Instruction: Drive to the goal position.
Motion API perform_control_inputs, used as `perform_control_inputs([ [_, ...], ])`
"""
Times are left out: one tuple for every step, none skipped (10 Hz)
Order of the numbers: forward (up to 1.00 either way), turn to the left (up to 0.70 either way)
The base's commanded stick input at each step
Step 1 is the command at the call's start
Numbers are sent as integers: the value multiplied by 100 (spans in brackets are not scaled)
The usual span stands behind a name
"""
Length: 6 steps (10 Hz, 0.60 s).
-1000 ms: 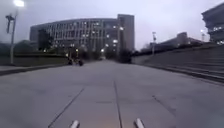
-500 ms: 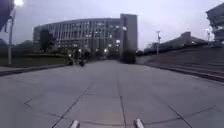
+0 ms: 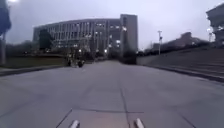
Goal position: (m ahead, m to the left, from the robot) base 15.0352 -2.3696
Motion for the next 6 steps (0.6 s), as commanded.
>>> perform_control_inputs([
  [100,-35],
  [100,-10],
  [100,0],
  [100,0],
  [100,-4],
  [100,-40],
])
